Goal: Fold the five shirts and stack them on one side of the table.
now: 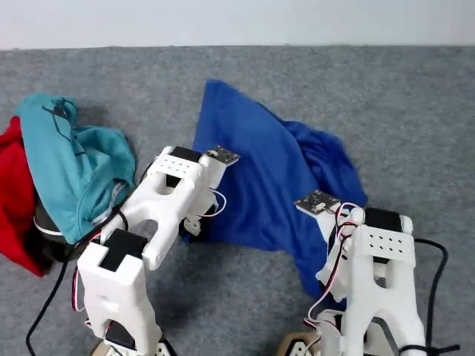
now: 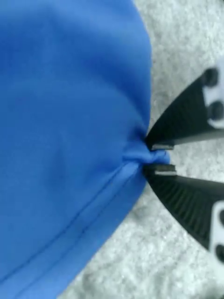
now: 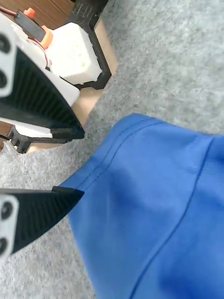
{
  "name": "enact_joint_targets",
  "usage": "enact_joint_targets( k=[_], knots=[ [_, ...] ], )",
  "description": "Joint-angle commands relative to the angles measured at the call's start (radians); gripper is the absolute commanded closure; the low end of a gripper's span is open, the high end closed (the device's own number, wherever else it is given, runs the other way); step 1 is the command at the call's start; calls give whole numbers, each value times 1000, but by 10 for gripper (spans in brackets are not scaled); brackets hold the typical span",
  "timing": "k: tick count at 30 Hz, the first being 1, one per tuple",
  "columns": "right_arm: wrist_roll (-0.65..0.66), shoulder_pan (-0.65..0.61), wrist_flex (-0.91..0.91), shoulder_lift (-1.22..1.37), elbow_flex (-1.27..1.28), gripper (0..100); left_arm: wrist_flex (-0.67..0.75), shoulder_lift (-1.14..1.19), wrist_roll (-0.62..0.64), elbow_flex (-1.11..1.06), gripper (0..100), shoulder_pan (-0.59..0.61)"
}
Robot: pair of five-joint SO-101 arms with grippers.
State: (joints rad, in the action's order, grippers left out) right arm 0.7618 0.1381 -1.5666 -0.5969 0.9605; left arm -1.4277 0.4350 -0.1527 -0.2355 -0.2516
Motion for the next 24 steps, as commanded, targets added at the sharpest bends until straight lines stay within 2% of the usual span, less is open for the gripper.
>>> enact_joint_targets(
  k=[1,10,15,18,21,24],
  knots=[
    [3,-7,12,-24,-12,822,17,44,-9,1,987,-2],
    [-81,12,140,-15,8,818,-133,44,-11,96,987,-2],
    [-161,179,237,-13,29,818,-152,44,-11,94,987,2],
    [-132,286,186,-13,31,818,-153,44,-11,94,987,3],
    [-44,328,79,-22,32,818,-153,44,-11,94,987,0],
    [5,363,61,-15,32,818,-153,46,-11,94,987,-2]
  ],
)
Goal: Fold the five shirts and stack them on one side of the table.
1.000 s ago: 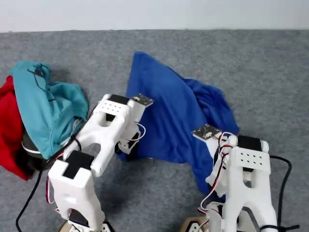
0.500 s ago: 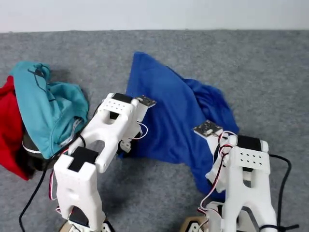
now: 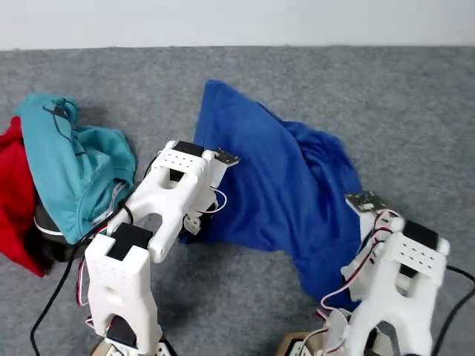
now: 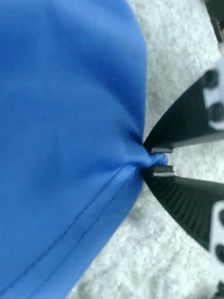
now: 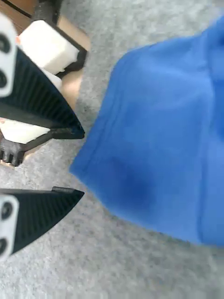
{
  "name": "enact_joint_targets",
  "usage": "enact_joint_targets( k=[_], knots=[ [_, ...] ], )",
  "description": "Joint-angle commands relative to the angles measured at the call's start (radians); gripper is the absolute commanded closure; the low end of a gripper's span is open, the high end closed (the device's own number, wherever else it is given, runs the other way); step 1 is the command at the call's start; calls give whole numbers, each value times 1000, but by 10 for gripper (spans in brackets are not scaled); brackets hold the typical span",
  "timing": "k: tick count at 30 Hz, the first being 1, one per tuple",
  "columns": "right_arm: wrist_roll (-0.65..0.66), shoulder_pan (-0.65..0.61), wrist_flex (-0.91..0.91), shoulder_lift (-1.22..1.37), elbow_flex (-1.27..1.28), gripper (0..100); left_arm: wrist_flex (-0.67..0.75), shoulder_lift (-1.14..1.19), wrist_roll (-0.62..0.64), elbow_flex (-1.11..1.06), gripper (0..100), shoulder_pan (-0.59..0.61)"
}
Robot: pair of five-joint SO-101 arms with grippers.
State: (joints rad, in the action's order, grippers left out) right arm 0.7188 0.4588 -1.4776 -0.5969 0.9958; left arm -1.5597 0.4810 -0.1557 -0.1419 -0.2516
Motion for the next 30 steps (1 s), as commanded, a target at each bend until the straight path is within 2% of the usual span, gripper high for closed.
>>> enact_joint_targets(
  k=[1,7,11,17,20,23,27,30],
  knots=[
    [58,51,-28,-15,-3,818,-21,2,-8,1,987,-2],
    [80,96,-18,-15,14,818,-23,2,-8,-2,987,-2],
    [120,96,93,-13,126,818,-23,0,-8,-2,987,-2],
    [124,73,174,-13,158,823,-23,5,-8,-2,987,-2],
    [124,36,321,-13,259,824,-23,6,-8,-2,987,-2],
    [124,19,470,-19,354,872,-23,6,-8,-2,987,-2],
    [124,2,513,-24,370,997,-23,2,-8,-1,987,-2],
    [120,7,509,-24,313,987,-26,-2,-6,21,987,-2]
  ],
)
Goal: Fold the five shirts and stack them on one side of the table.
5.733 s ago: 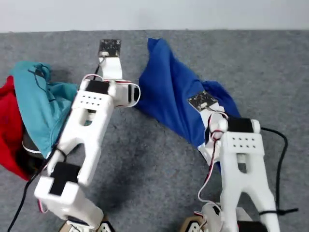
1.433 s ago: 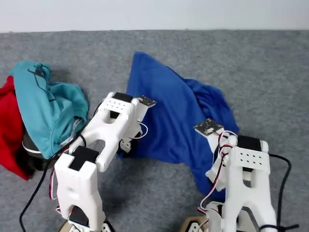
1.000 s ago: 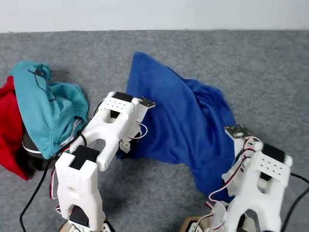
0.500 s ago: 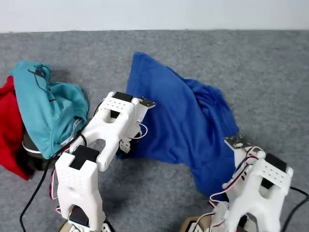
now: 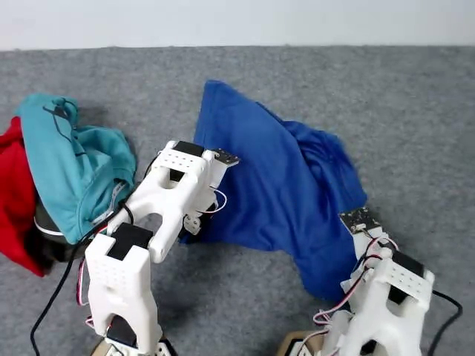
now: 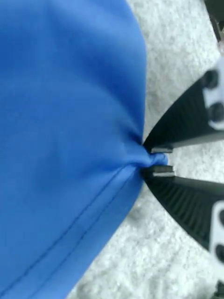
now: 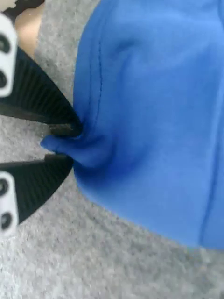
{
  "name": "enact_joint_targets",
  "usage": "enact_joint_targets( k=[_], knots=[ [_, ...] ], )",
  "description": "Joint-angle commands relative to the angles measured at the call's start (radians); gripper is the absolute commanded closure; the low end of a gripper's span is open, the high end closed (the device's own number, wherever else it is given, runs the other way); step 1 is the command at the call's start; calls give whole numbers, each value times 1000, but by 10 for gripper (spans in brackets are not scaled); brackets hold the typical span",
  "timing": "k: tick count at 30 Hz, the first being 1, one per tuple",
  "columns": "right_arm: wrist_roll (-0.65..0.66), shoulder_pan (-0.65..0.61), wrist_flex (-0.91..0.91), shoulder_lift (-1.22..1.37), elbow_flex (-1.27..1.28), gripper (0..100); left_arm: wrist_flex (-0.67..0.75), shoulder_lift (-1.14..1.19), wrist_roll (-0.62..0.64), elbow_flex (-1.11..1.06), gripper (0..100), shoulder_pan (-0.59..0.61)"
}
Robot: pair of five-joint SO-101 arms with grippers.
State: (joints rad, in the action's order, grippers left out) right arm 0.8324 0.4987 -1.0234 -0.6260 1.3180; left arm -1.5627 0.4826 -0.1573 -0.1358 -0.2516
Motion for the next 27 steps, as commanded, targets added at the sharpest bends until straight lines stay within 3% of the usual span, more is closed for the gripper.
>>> enact_joint_targets(
  k=[1,9,15,22,27],
  knots=[
    [6,-35,41,5,-37,991,-34,-3,-3,28,987,0],
    [5,-38,-228,4,-285,988,-180,-3,-2,214,987,-2],
    [5,-38,-392,4,-456,988,-190,-3,0,277,987,-3],
    [2,-39,-398,4,-661,988,-190,-133,0,346,987,-2],
    [-143,-111,-390,4,-872,988,-189,-310,43,519,987,6]
  ],
)
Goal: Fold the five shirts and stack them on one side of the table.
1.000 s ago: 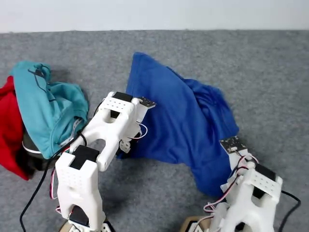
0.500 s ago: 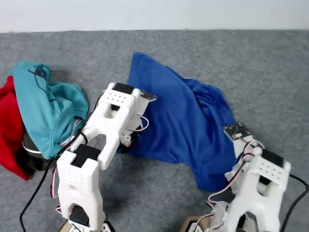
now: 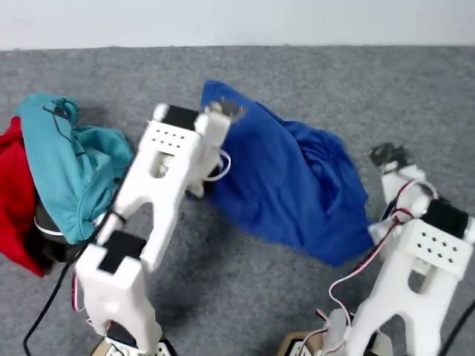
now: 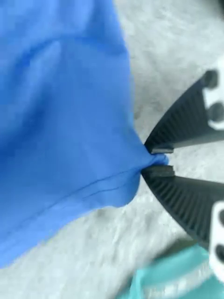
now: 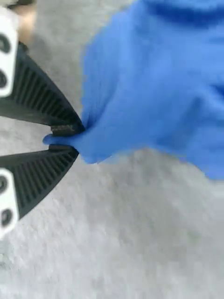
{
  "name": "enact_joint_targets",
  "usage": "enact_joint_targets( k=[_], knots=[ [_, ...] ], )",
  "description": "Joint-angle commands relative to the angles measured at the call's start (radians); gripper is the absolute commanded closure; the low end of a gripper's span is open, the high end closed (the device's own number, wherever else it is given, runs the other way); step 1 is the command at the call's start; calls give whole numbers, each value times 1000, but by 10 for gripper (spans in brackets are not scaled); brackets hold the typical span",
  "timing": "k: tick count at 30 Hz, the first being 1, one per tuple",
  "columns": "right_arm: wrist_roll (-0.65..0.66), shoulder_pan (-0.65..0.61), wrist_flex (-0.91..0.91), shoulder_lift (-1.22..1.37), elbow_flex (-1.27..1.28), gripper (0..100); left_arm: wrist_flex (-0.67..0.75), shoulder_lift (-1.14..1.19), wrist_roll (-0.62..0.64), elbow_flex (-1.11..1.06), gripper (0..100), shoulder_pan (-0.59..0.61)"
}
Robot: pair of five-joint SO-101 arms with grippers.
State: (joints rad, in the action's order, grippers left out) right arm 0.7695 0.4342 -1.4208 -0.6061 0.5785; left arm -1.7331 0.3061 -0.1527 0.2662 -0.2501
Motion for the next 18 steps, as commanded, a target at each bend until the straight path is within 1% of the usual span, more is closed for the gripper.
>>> enact_joint_targets(
  k=[1,5,9,13,18],
  knots=[
    [-109,-71,7,-16,-169,988,-18,-161,52,148,987,6],
    [-213,-166,13,-16,-328,988,-18,-241,64,234,987,23],
    [-275,-223,28,-16,-503,989,-18,-305,66,315,987,66],
    [-322,-242,25,-16,-666,989,-18,-402,66,410,987,104],
    [-353,-242,19,-16,-798,989,-18,-535,66,479,987,104]
  ],
)
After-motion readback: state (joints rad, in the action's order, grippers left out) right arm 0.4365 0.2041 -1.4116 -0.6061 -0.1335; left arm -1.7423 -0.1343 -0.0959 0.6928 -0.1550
